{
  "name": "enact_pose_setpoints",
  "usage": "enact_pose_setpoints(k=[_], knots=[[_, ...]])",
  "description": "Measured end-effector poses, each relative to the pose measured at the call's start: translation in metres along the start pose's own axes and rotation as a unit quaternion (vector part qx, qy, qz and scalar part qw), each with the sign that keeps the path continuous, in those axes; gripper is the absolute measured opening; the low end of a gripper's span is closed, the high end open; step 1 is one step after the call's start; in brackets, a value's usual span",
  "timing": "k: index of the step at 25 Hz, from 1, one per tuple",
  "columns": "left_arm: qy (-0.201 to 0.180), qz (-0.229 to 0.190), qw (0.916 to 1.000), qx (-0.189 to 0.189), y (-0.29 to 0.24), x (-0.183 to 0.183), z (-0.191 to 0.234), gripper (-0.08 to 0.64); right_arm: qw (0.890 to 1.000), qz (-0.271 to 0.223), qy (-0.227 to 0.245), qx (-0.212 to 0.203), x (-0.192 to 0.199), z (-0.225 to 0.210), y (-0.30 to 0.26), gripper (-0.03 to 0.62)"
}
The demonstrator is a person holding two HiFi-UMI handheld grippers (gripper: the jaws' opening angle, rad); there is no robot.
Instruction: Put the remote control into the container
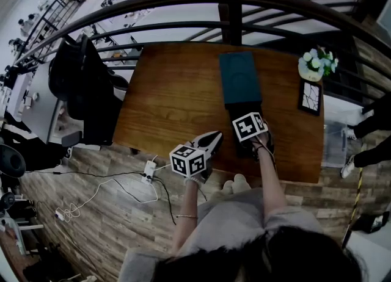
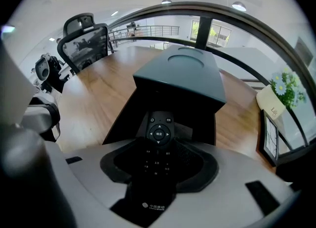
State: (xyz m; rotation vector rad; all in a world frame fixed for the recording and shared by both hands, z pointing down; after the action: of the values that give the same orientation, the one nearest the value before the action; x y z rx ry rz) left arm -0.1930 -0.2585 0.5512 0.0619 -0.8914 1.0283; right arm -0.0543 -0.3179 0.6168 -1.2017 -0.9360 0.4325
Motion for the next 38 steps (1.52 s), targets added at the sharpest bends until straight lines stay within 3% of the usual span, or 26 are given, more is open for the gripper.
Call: enact_pose_setpoints(k=[10,21,32,38], knots=[[0.002,-0.004,1.0,-0.002,0.004,-0.001,0.002,0.003,1.0,-0.003,-0.001,0.013,-0.001,0.0,-0.002,0.198],[0.0,-0.003,1.0,0.001,0.0,0.002,0.0,0.004,0.998,-0.034,-0.034,0.03,0.001,-0.01,0.009,0.216],[-0.016,-0.002,0.9997,0.019,-0.007,0.002,-0.017,0.005,0.992,-0.122,-0.017,0.008,0.005,-0.007,0.03,0.221],[-0.027,0.001,0.9992,0.028,-0.009,0.005,-0.027,0.004,0.981,-0.191,-0.019,-0.014,0.008,0.001,0.048,0.219]])
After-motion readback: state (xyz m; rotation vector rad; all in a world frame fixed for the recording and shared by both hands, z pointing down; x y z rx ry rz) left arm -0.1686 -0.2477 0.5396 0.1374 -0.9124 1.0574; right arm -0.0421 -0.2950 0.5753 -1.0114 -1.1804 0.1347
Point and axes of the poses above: the fingertips, and each gripper's own axes: y backward along the fingers, z to its left, x out of its underside, the point moved 5 cm from there along y, backward along the fingers, and after that the axes turned 12 degrees about y, right-handed, at the moved point
